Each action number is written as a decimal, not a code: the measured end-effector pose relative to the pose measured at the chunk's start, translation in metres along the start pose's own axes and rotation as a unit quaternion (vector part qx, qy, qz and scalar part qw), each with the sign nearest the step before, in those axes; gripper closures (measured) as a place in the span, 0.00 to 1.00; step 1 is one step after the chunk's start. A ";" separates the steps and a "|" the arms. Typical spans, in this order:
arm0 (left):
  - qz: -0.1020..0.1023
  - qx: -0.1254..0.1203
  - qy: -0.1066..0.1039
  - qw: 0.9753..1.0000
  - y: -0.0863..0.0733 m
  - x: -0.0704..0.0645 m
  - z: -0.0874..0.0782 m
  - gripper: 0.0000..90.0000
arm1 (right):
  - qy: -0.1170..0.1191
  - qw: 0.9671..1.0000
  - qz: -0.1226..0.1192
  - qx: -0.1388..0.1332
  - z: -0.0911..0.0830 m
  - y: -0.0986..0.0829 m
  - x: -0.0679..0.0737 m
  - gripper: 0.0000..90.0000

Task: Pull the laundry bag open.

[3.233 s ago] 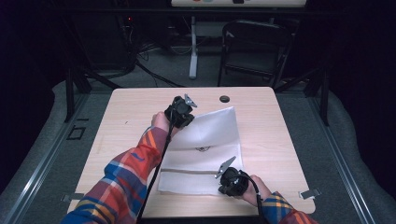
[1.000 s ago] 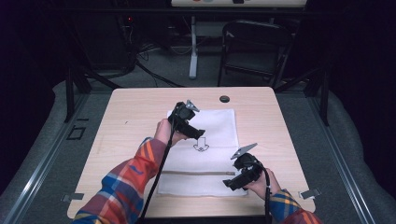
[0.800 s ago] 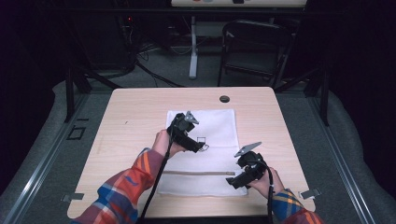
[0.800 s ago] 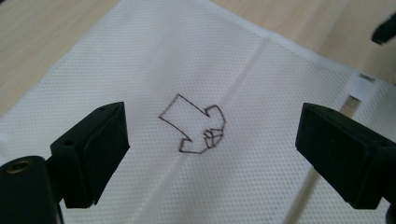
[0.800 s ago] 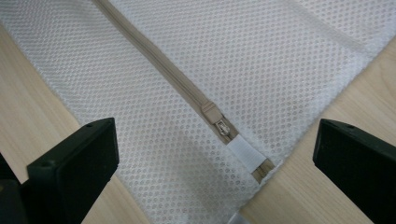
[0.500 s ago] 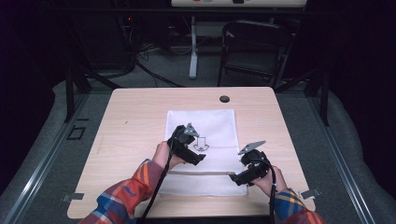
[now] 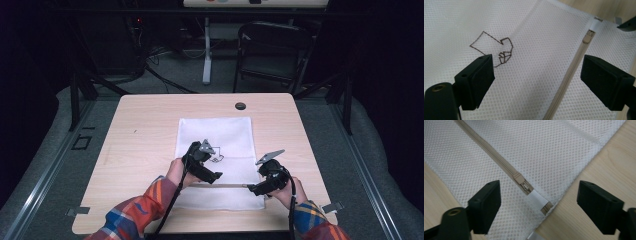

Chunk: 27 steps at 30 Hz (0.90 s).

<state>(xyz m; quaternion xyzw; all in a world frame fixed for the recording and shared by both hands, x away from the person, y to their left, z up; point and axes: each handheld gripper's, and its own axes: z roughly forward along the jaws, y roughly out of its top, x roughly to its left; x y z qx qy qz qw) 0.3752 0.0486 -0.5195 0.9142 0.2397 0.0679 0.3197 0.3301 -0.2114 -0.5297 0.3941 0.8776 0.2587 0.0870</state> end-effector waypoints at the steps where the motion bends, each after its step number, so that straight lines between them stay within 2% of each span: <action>1: 0.000 -0.002 -0.005 1.000 0.000 -0.001 0.002 0.14 | -0.001 1.000 -0.002 0.001 0.000 0.000 -0.001 0.30; 4: 0.002 -0.011 -0.013 1.000 0.002 -0.007 0.007 0.16 | -0.003 1.000 -0.007 0.002 -0.001 0.000 -0.002 0.46; 7: 0.015 -0.013 -0.029 0.999 0.007 -0.016 0.014 0.18 | 0.001 1.000 -0.010 0.007 0.001 -0.002 -0.005 0.64; 11: 0.035 -0.013 -0.053 0.998 0.015 -0.031 0.027 0.29 | 0.007 1.000 -0.013 0.007 0.004 -0.001 -0.006 0.86; 14: 0.047 -0.007 -0.065 0.997 0.019 -0.040 0.037 0.41 | 0.010 1.000 -0.017 0.019 0.009 -0.002 -0.004 0.97; 17: 0.056 -0.008 -0.083 0.995 0.023 -0.046 0.045 0.50 | 0.011 0.999 -0.021 0.027 0.015 -0.002 -0.004 1.00; 19: 0.064 -0.004 -0.084 0.994 0.024 -0.051 0.052 0.57 | 0.009 0.999 -0.023 0.030 0.018 -0.002 -0.005 1.00; 22: 0.068 0.006 -0.099 0.993 0.025 -0.055 0.064 0.68 | 0.014 0.999 -0.014 0.031 0.022 -0.003 -0.006 1.00; 23: 0.069 0.009 -0.095 0.993 0.025 -0.057 0.067 0.72 | 0.008 0.999 -0.018 0.038 0.022 -0.004 -0.007 1.00; 24: 0.065 0.012 -0.094 0.993 0.025 -0.058 0.070 0.73 | 0.015 0.999 -0.012 0.031 0.023 -0.004 -0.006 1.00; 25: 0.064 0.016 -0.096 0.993 0.025 -0.059 0.073 0.77 | 0.011 0.999 -0.014 0.035 0.023 -0.004 -0.006 1.00; 27: 0.065 0.017 -0.095 0.993 0.025 -0.059 0.079 0.79 | 0.015 1.000 -0.003 0.023 0.026 -0.007 -0.005 1.00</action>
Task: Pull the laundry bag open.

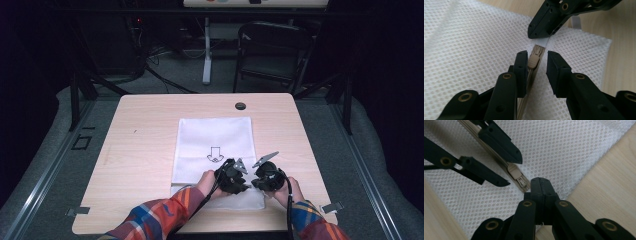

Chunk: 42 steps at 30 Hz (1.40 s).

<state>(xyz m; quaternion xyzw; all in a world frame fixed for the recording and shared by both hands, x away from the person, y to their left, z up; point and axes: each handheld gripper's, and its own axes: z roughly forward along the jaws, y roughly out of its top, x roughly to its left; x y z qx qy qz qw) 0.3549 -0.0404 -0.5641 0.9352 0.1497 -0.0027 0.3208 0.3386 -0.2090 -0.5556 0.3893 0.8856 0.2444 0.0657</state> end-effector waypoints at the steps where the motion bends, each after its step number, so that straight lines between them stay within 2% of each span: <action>1: -0.001 -0.002 -0.002 1.000 0.000 0.000 0.002 0.81 | -0.007 1.000 -0.003 0.008 -0.001 0.000 -0.001 1.00; 4: 0.002 -0.001 0.002 1.000 0.001 -0.001 0.004 0.86 | -0.001 1.000 0.012 0.002 -0.001 -0.001 -0.001 1.00; 8: -0.004 -0.009 -0.005 1.000 0.000 0.001 0.004 0.90 | 0.003 1.000 0.018 -0.005 0.000 -0.003 -0.003 1.00; 9: -0.004 -0.010 -0.003 1.000 0.000 0.000 0.004 0.90 | -0.001 1.000 0.011 -0.001 -0.001 -0.002 -0.003 1.00; 11: -0.004 -0.010 -0.006 1.000 0.000 0.000 0.003 0.90 | -0.006 1.000 0.013 -0.004 0.000 -0.002 -0.001 1.00; 12: -0.003 -0.008 -0.004 1.000 0.000 0.000 0.002 0.91 | -0.002 1.000 0.013 -0.007 0.000 -0.002 0.000 1.00; 13: -0.002 -0.008 -0.003 1.000 0.000 0.001 0.002 0.91 | -0.010 1.000 0.000 0.005 -0.001 -0.001 0.000 1.00; 18: -0.008 -0.007 -0.008 1.000 -0.002 0.004 -0.003 0.91 | -0.015 1.000 -0.005 0.005 0.000 0.000 0.003 1.00; 20: -0.007 -0.008 -0.008 1.000 -0.003 0.005 -0.004 0.90 | -0.021 1.000 -0.011 0.014 -0.001 0.001 0.003 1.00; 21: -0.010 -0.010 -0.013 1.000 -0.004 0.006 -0.005 0.90 | -0.021 1.000 -0.011 0.014 -0.001 0.001 0.003 1.00; 22: -0.007 -0.005 -0.006 1.000 -0.004 0.006 -0.006 0.90 | -0.021 1.000 -0.011 0.014 -0.001 0.001 0.003 1.00; 24: -0.009 -0.006 -0.009 1.000 -0.005 0.006 -0.006 0.90 | -0.016 1.000 -0.006 0.009 0.000 0.000 0.003 1.00; 28: -0.005 -0.007 -0.006 1.000 -0.005 0.005 -0.006 0.90 | -0.021 1.000 -0.011 0.013 0.000 0.001 0.003 1.00; 32: -0.010 -0.002 -0.008 1.000 -0.008 0.008 -0.010 0.90 | -0.025 0.999 -0.014 0.018 -0.001 0.001 0.003 1.00; 37: -0.013 0.001 -0.009 1.000 -0.013 0.011 -0.015 0.90 | -0.024 1.000 -0.013 0.015 0.000 0.001 0.003 1.00; 38: -0.016 -0.005 -0.011 1.000 -0.014 0.011 -0.014 0.90 | -0.023 1.000 -0.012 0.014 0.000 0.001 0.003 1.00; 41: -0.015 0.001 -0.010 1.000 -0.014 0.011 -0.013 0.90 | -0.022 0.999 -0.024 0.015 -0.001 0.002 0.003 1.00; 42: -0.012 0.003 -0.010 1.000 -0.014 0.012 -0.013 0.90 | -0.018 1.000 -0.019 -0.001 -0.001 0.002 0.004 1.00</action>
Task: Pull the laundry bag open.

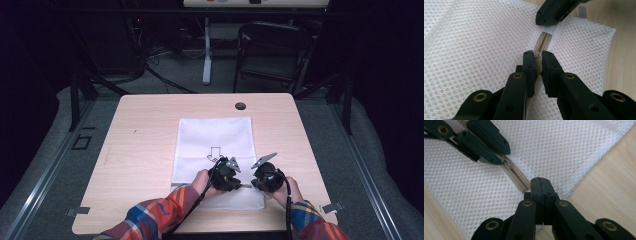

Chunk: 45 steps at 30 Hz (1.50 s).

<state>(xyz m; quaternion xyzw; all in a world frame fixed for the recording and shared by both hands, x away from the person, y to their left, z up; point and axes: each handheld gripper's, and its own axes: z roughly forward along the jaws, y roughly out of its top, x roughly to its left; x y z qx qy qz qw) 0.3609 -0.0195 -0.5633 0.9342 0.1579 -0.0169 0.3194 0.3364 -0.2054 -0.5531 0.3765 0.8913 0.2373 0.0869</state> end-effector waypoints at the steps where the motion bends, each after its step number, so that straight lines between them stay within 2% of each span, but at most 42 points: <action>1: 0.000 -0.001 -0.002 1.000 0.000 0.000 0.000 0.90 | 0.000 1.000 -0.005 -0.002 -0.001 0.001 0.000 1.00; 3: -0.001 0.001 -0.002 1.000 0.000 0.000 0.000 0.90 | 0.004 1.000 -0.014 -0.010 -0.002 0.003 0.002 1.00; 5: -0.001 -0.001 -0.001 1.000 -0.001 0.000 0.001 0.90 | 0.011 1.000 -0.011 -0.012 0.000 0.003 0.003 1.00; 9: -0.001 0.000 -0.001 1.000 -0.001 0.001 0.001 0.90 | 0.013 1.000 -0.018 -0.003 0.004 0.003 0.004 1.00; 11: -0.001 0.000 -0.001 1.000 -0.001 0.001 0.001 0.90 | 0.026 0.999 -0.019 -0.003 0.006 0.002 0.005 1.00; 16: 0.001 -0.001 0.000 1.000 -0.001 0.000 0.001 0.90 | 0.009 0.999 -0.035 -0.005 0.008 0.003 0.008 1.00; 18: 0.004 0.000 0.003 1.000 0.000 0.000 0.001 0.90 | 0.010 0.999 -0.051 -0.002 0.008 0.003 0.008 1.00; 20: 0.004 -0.002 0.005 1.000 0.000 -0.001 0.001 0.90 | 0.012 0.999 -0.051 -0.001 0.008 0.003 0.008 1.00; 25: 0.008 -0.003 0.006 1.000 0.000 -0.002 0.000 0.90 | 0.027 0.999 -0.028 -0.015 0.009 0.000 0.004 1.00; 30: 0.005 -0.007 0.001 1.000 -0.001 -0.002 -0.001 0.90 | 0.026 0.999 -0.032 -0.006 0.008 0.001 0.004 1.00; 34: 0.008 -0.003 0.005 1.000 0.000 -0.002 -0.002 0.90 | 0.024 0.999 -0.032 -0.002 0.008 0.002 0.004 1.00; 45: 0.005 -0.003 0.001 1.000 -0.002 -0.001 -0.003 0.91 | 0.024 0.999 -0.029 -0.001 0.008 0.003 0.005 1.00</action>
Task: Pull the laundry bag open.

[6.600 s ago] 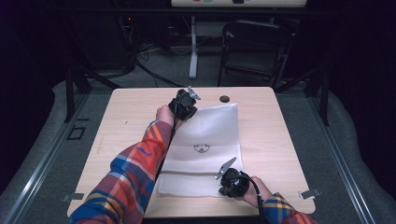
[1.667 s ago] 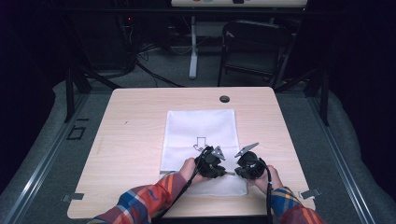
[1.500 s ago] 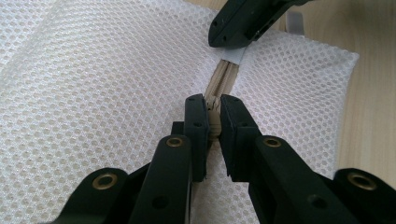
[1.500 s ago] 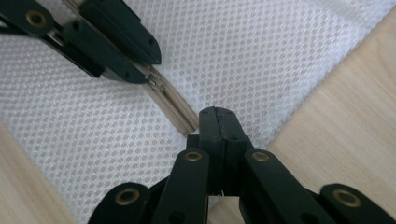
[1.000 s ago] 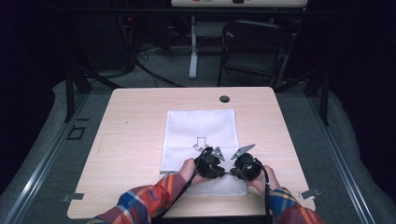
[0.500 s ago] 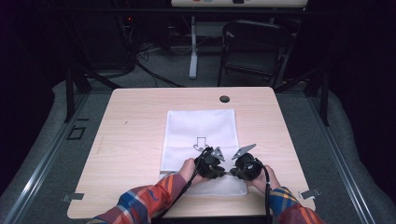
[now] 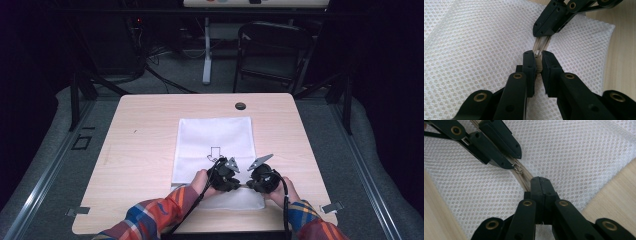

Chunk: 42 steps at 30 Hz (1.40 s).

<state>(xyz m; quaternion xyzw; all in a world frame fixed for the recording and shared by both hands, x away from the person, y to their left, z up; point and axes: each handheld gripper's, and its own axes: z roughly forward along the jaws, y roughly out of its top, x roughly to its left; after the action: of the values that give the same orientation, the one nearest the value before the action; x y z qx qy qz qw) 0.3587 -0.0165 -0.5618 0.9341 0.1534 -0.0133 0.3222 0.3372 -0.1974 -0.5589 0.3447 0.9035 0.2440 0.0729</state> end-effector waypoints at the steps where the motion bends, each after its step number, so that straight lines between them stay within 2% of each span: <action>1: -0.001 0.000 -0.001 1.000 0.000 0.000 0.000 0.91 | 0.000 1.000 0.000 0.000 0.000 0.000 0.000 1.00; 15: 0.004 0.006 -0.002 1.000 -0.002 0.001 -0.003 0.91 | -0.001 1.000 0.005 -0.001 0.000 -0.001 0.000 1.00; 17: 0.004 0.009 -0.002 1.000 -0.002 0.001 -0.003 0.91 | 0.006 1.000 0.005 0.001 -0.001 -0.001 -0.001 1.00; 23: 0.003 0.011 0.000 1.000 -0.002 0.002 -0.004 0.91 | 0.000 1.000 0.004 0.003 -0.001 -0.001 -0.001 1.00; 27: -0.007 0.012 -0.012 1.000 -0.005 0.006 -0.007 0.91 | 0.000 1.000 0.006 0.002 0.000 -0.001 0.000 1.00; 29: -0.008 0.015 -0.011 1.000 -0.006 0.006 -0.007 0.91 | 0.001 1.000 0.001 0.007 -0.001 0.000 -0.001 1.00; 36: -0.012 0.010 -0.014 1.000 -0.009 0.007 -0.011 0.91 | 0.000 1.000 0.003 0.008 -0.001 0.000 0.000 1.00; 38: -0.012 0.017 -0.010 1.000 -0.009 0.006 -0.012 0.91 | 0.001 1.000 0.002 0.007 -0.001 0.000 0.000 1.00; 42: -0.018 0.012 -0.020 1.000 -0.013 0.009 -0.015 0.91 | 0.000 1.000 0.002 0.009 -0.001 -0.001 0.000 1.00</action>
<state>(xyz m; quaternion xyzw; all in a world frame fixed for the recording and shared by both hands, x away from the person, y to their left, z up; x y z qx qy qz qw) 0.3626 0.0050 -0.5592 0.9345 0.1637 -0.0395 0.3137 0.3365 -0.1984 -0.5580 0.3467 0.9051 0.2363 0.0694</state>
